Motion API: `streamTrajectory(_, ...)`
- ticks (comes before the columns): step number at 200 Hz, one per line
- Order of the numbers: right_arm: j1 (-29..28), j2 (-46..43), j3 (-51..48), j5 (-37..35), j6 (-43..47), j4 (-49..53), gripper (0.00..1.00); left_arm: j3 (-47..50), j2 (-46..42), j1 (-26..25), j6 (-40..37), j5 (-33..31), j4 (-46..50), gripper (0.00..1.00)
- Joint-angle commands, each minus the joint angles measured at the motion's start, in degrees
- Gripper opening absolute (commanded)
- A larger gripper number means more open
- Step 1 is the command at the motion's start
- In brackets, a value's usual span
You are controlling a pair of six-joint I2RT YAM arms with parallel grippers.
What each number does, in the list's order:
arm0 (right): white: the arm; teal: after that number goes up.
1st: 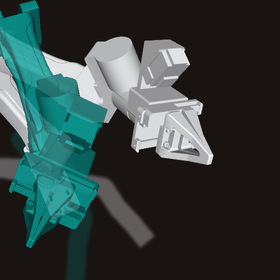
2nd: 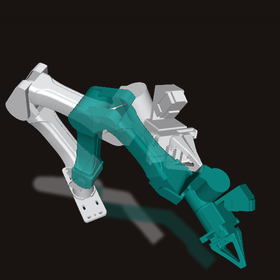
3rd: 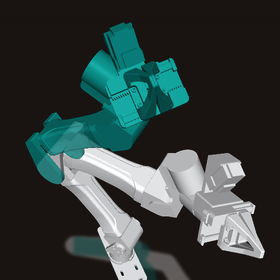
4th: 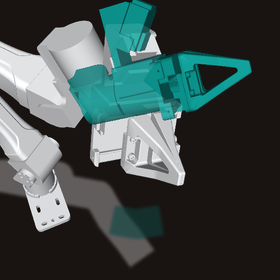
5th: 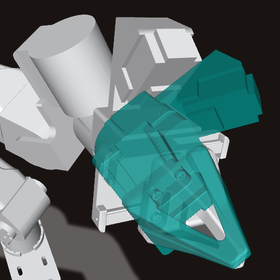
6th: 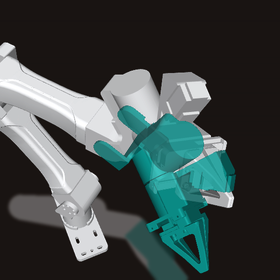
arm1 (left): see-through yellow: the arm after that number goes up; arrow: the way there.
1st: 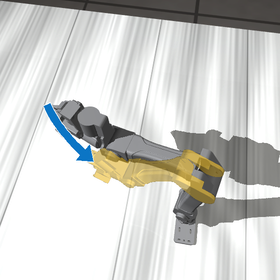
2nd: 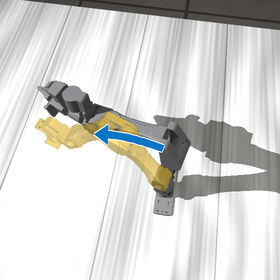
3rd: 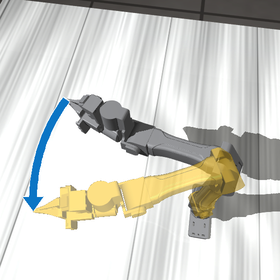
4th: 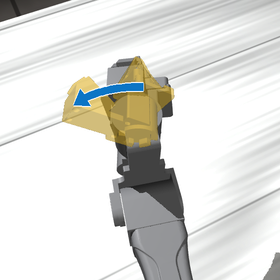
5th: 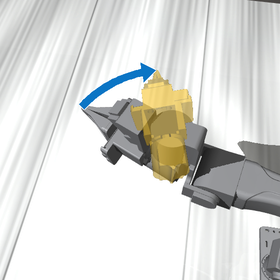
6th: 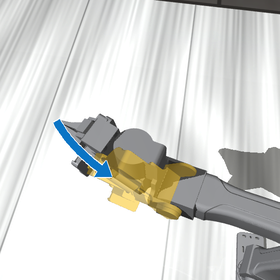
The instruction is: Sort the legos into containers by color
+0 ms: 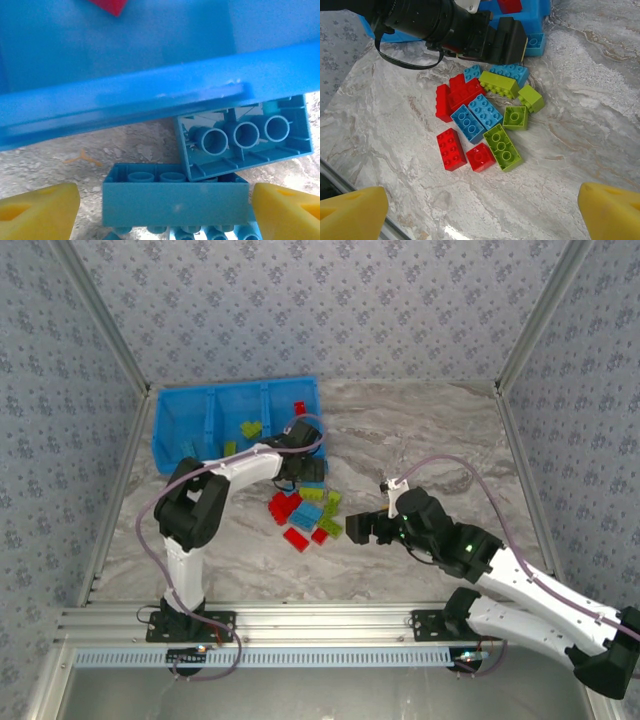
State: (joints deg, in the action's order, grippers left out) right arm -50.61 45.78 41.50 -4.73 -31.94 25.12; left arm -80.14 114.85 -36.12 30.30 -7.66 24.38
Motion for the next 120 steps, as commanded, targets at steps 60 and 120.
streamTrajectory(60, 0.31, -1.14, 0.56, -0.37, -0.65, 0.91, 1.00, -1.43, 2.61, -0.30, -1.08, 1.27, -0.06, 0.60)
streamTrajectory(120, 0.13, -0.48, 0.74, 2.24, -0.36, 0.50, 1.00, 4.03, -9.43, -1.45, -1.54, 2.26, 2.02, 0.54)
